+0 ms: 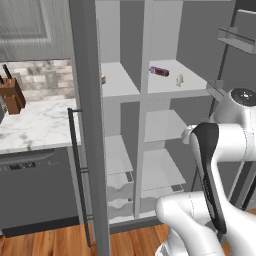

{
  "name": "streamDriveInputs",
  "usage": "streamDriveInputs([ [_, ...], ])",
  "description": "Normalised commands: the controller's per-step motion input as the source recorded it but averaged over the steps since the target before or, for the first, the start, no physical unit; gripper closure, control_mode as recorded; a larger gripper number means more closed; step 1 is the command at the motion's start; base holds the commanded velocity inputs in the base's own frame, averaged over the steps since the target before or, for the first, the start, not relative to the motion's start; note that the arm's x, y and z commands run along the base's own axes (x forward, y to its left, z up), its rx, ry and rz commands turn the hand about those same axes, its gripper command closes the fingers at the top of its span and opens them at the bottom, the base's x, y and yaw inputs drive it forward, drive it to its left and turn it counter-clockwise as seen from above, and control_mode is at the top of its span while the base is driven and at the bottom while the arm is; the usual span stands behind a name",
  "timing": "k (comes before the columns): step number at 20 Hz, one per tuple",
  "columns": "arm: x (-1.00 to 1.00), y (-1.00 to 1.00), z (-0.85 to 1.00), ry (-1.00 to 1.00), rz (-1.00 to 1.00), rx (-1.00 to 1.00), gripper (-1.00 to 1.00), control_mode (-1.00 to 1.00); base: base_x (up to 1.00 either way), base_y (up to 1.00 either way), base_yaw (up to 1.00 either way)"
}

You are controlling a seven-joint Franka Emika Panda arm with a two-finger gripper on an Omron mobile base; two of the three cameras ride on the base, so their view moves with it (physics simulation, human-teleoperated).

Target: Pick up the frozen fish from the freezer, place it on any shelf in the fridge, and close the fridge and freezer doors when done.

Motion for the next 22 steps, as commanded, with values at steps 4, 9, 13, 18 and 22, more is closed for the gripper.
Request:
streamDriveInputs([
  [4,-0.02,0.00,0.03,-0.02,0.00,0.00,-1.00,-1.00,0.00,0.00,0.00],
  [9,-0.31,0.41,0.24,-0.22,0.00,-0.10,-1.00,-1.00,0.00,0.00,0.00],
  [13,-0.33,1.00,0.30,-0.41,0.00,-0.14,-1.00,-1.00,0.00,0.00,0.00],
  [18,-0.27,1.00,0.10,-0.38,0.00,-0.02,-1.00,-1.00,0.00,0.00,0.00],
  [22,-0.36,1.00,-0.02,-0.29,0.00,0.00,-1.00,-1.00,0.00,0.00,0.00],
])
